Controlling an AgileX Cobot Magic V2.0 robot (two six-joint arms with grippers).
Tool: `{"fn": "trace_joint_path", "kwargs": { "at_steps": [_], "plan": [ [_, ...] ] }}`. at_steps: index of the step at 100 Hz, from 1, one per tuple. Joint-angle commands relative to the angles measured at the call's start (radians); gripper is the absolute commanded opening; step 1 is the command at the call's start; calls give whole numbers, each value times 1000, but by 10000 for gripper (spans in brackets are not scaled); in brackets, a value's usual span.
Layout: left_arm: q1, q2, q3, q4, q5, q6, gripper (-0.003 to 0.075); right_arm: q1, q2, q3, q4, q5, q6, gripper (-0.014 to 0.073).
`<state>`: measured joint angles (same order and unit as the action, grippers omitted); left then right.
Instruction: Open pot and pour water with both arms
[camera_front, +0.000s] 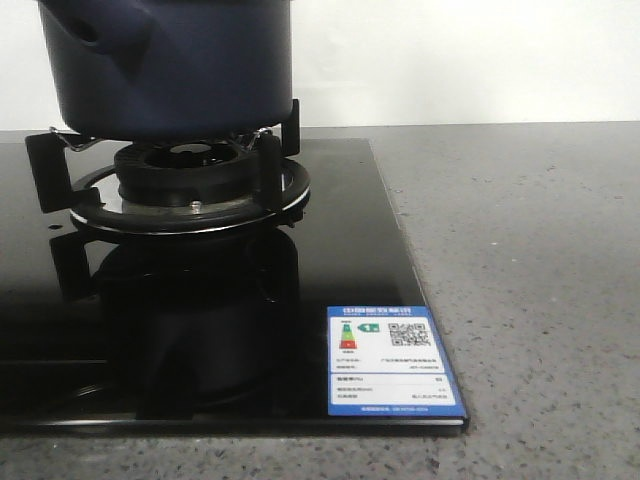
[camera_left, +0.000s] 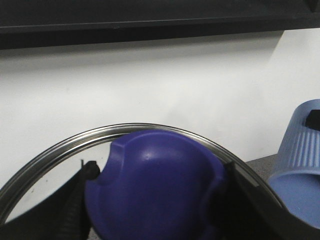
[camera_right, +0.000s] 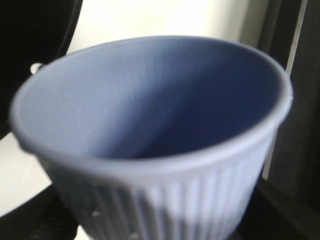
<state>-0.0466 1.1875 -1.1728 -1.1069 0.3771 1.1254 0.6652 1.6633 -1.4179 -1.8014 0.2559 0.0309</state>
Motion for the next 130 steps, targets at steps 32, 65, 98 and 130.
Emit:
{"fn": "trace_joint_path", "kwargs": {
  "at_steps": [32,65,98,130],
  "plan": [
    [5,-28,-40,-47,-42,-6,274,23,-107,-45,115,255,525,414],
    [5,-28,-40,-47,-42,-6,274,-86,-294,29,577,298,775,414],
    [5,-28,-40,-47,-42,-6,274,-326,-500,402,534,-75,1173,414],
    [5,-28,-40,-47,-42,-6,274,-494,-463,588,495,-313,1238,413]
  ]
}}
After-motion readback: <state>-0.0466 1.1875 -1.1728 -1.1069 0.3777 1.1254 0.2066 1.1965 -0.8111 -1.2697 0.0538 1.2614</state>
